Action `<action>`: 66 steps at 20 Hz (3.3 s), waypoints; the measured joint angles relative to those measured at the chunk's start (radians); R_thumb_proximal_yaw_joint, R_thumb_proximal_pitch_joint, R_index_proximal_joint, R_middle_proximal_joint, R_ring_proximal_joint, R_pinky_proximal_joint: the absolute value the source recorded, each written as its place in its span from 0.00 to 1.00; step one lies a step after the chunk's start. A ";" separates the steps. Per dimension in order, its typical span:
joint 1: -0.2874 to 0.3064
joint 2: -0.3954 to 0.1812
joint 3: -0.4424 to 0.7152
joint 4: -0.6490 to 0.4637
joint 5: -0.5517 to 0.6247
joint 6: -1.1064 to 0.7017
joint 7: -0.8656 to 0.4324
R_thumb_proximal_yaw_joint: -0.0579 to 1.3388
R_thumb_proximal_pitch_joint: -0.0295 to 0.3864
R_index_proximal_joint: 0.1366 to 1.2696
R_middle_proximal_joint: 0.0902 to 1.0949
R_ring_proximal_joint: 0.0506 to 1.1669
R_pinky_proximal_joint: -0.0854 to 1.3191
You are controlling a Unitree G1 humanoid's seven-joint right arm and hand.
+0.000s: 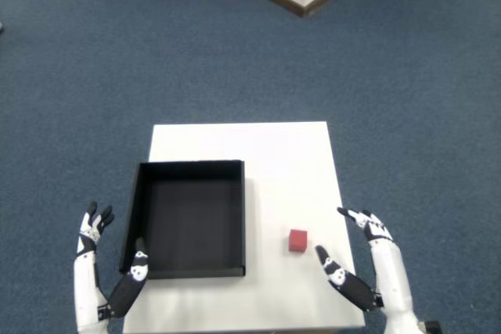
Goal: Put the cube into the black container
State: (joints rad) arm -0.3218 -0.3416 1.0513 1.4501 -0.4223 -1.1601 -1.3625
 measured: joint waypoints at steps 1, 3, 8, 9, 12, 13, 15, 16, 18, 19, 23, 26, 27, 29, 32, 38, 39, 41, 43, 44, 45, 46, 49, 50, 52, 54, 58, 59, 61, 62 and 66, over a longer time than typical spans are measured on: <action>-0.014 -0.006 0.028 -0.014 -0.039 0.042 -0.041 0.41 0.13 0.23 0.24 0.20 0.18; -0.025 -0.015 0.083 -0.077 -0.124 0.119 -0.137 0.40 0.12 0.24 0.23 0.20 0.17; -0.020 -0.107 0.113 -0.342 -0.220 0.287 -0.210 0.41 0.08 0.25 0.21 0.18 0.12; -0.011 -0.126 0.113 -0.386 -0.221 0.318 -0.208 0.41 0.07 0.25 0.20 0.17 0.11; 0.038 -0.189 0.108 -0.522 -0.220 0.427 -0.155 0.41 0.06 0.26 0.17 0.15 0.07; 0.056 -0.211 0.105 -0.573 -0.212 0.468 -0.121 0.42 0.06 0.26 0.16 0.14 0.06; 0.069 -0.238 0.097 -0.637 -0.197 0.536 -0.056 0.41 0.06 0.27 0.15 0.13 0.05; 0.072 -0.244 0.088 -0.655 -0.191 0.564 -0.031 0.41 0.05 0.27 0.15 0.13 0.05; 0.085 -0.260 0.068 -0.707 -0.159 0.643 0.028 0.41 0.05 0.27 0.14 0.13 0.05; 0.096 -0.273 0.063 -0.738 -0.151 0.695 0.062 0.41 0.05 0.27 0.14 0.12 0.05; 0.112 -0.280 0.036 -0.799 -0.113 0.816 0.133 0.40 0.04 0.28 0.12 0.12 0.04; 0.118 -0.278 0.034 -0.807 -0.091 0.876 0.180 0.39 0.04 0.27 0.12 0.11 0.04; 0.118 -0.272 0.032 -0.805 -0.085 0.890 0.202 0.39 0.04 0.28 0.12 0.11 0.04; 0.116 -0.255 0.029 -0.796 -0.060 0.909 0.248 0.39 0.04 0.27 0.11 0.11 0.04; 0.099 -0.223 0.028 -0.751 -0.024 0.924 0.310 0.40 0.04 0.27 0.11 0.11 0.04; 0.066 -0.154 0.021 -0.631 0.013 0.929 0.357 0.41 0.04 0.27 0.11 0.11 0.03; 0.061 -0.143 0.021 -0.612 0.019 0.929 0.364 0.41 0.04 0.27 0.11 0.11 0.03; 0.050 -0.113 0.021 -0.557 0.022 0.929 0.374 0.42 0.04 0.27 0.11 0.11 0.03; 0.040 -0.092 0.021 -0.500 0.023 0.928 0.388 0.42 0.04 0.27 0.11 0.11 0.03; 0.030 -0.081 0.021 -0.471 0.022 0.923 0.390 0.42 0.04 0.27 0.11 0.11 0.03; 0.024 -0.076 0.021 -0.456 0.022 0.917 0.390 0.43 0.04 0.27 0.11 0.11 0.03; 0.018 -0.072 0.021 -0.436 0.022 0.910 0.390 0.43 0.04 0.27 0.11 0.11 0.03; 0.007 -0.043 0.021 -0.366 0.022 0.885 0.390 0.44 0.04 0.28 0.11 0.11 0.03; 0.005 -0.038 0.021 -0.355 0.022 0.881 0.391 0.44 0.04 0.28 0.11 0.11 0.04; -0.018 -0.020 0.021 -0.303 0.022 0.865 0.406 0.44 0.04 0.28 0.11 0.11 0.04; -0.032 0.008 0.022 -0.249 0.022 0.860 0.417 0.43 0.04 0.28 0.11 0.12 0.04; -0.035 0.045 0.024 -0.157 0.022 0.841 0.455 0.42 0.04 0.28 0.12 0.13 0.04; -0.039 0.047 0.024 -0.139 0.022 0.835 0.461 0.42 0.04 0.29 0.12 0.13 0.05; -0.054 0.059 0.024 -0.104 0.022 0.828 0.462 0.41 0.05 0.29 0.12 0.13 0.05; -0.059 0.069 0.024 -0.087 0.022 0.823 0.466 0.41 0.05 0.28 0.12 0.13 0.05; -0.064 0.085 0.018 -0.050 0.027 0.813 0.492 0.41 0.05 0.28 0.12 0.14 0.05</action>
State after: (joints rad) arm -0.3858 -0.2568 1.0689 1.4002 -0.3949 -0.3471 -0.8708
